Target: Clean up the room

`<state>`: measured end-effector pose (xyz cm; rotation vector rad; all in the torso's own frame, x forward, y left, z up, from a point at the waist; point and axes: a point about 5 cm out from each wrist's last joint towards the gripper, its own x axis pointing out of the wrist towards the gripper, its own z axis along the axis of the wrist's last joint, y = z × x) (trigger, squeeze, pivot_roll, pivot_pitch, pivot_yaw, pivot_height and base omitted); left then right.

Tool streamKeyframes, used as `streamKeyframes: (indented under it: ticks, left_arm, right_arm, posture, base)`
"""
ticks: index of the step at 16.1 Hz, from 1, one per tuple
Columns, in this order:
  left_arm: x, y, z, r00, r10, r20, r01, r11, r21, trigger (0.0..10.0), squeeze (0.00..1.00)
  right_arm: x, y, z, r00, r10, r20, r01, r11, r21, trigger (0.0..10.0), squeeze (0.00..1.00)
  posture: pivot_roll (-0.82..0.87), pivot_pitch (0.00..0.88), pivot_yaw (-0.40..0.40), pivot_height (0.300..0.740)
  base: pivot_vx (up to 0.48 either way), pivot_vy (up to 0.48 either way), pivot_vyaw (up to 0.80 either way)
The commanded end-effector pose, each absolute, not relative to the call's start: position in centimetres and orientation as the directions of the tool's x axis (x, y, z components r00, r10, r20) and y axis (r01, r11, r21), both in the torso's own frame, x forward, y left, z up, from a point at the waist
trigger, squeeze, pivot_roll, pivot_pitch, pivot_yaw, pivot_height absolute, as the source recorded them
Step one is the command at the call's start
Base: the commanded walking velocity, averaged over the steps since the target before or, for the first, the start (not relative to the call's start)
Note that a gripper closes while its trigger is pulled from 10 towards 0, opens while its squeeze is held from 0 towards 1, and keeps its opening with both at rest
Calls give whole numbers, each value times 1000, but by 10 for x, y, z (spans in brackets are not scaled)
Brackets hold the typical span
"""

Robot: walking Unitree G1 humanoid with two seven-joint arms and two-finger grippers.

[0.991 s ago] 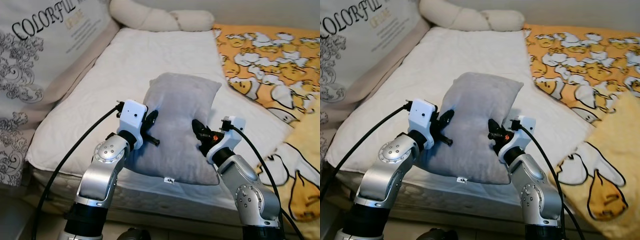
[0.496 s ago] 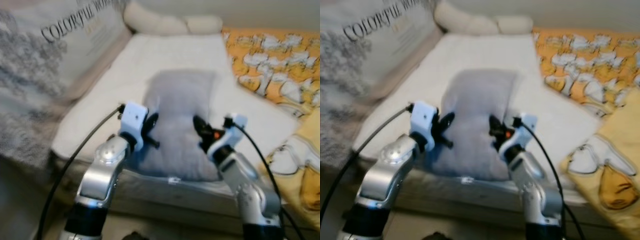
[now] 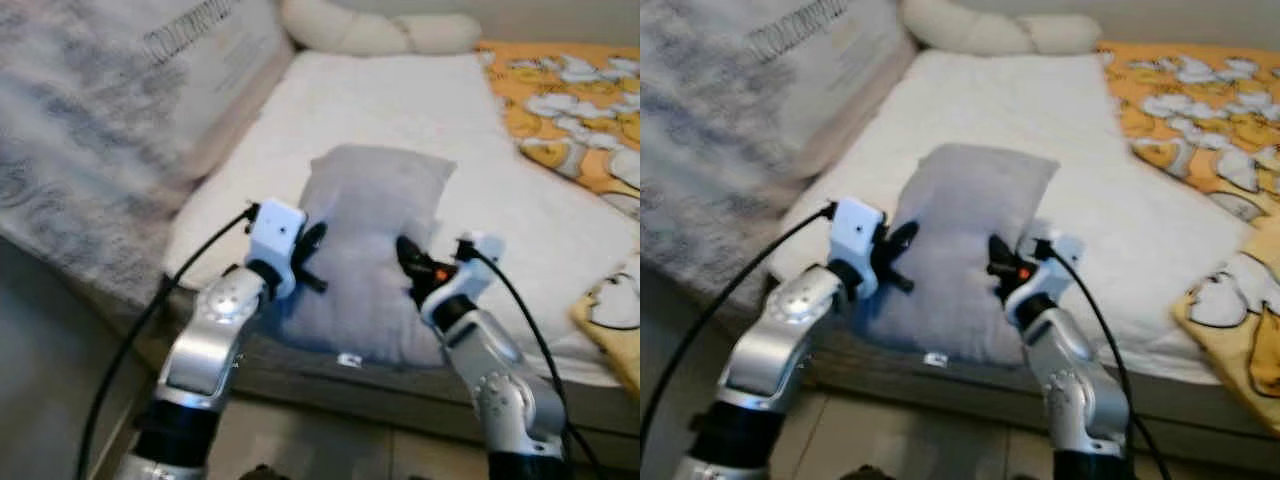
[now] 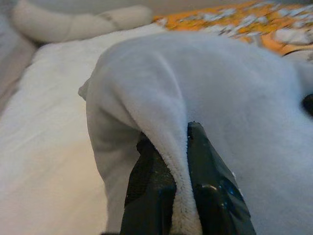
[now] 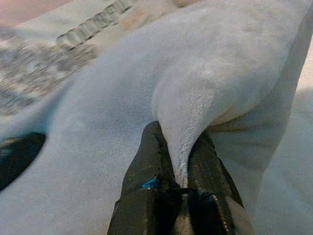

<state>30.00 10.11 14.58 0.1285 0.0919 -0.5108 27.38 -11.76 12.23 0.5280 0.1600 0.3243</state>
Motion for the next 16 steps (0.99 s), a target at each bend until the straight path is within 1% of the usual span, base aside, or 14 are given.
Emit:
streamKeyframes:
  ticks: [1,4,8,9,10,11,13,15,16]
  left_arm:
    - [302,98,153,871,-484,-84,490,865,104,10000,0]
    - [302,101,152,879,-470,-84,477,872,108,10000,0]
    - [303,102,152,883,-462,-85,469,876,109,10000,0]
    - [303,103,152,885,-459,-83,466,878,109,10000,0]
    - [303,103,151,886,-457,-83,464,879,108,10000,0]
    - [304,105,152,891,-447,-83,455,878,150,10000,0]
    - [304,108,152,898,-433,-82,441,885,152,10000,0]
    - [306,112,156,913,-402,-67,408,903,135,10000,0]
    - [307,115,158,923,-381,-59,385,914,128,10000,0]
  right_arm:
    - [276,-118,130,941,336,-25,-273,805,527,10000,0]
    - [278,-117,129,937,348,-31,-279,799,533,10000,0]
    - [280,-115,128,934,356,-38,-283,797,533,10000,0]
    - [280,-115,128,933,357,-37,-284,797,532,10000,0]
    - [281,-115,128,933,357,-38,-284,797,533,10000,0]
    - [282,-115,128,934,356,-38,-283,797,533,10000,0]
    - [283,-114,127,934,356,-40,-282,800,529,10000,0]
    - [284,-114,126,937,346,-51,-272,813,515,10000,0]
    - [286,-116,124,944,320,-79,-246,844,476,10000,0]
  posture:
    - [-55,0,46,740]
    - [-42,0,35,740]
    - [-37,0,24,740]
    - [-35,0,21,740]
    - [-32,0,18,740]
    - [-26,0,16,740]
    - [-22,0,15,740]
    - [-19,0,20,740]
    - [-25,0,31,740]
  base:
    - [0,330,0]
    - [0,329,0]
    - [0,330,-800]
    - [0,337,-531]
    - [0,259,0]
    - [0,-480,0]
    - [0,-480,0]
    - [0,0,0]
    - [0,0,0]
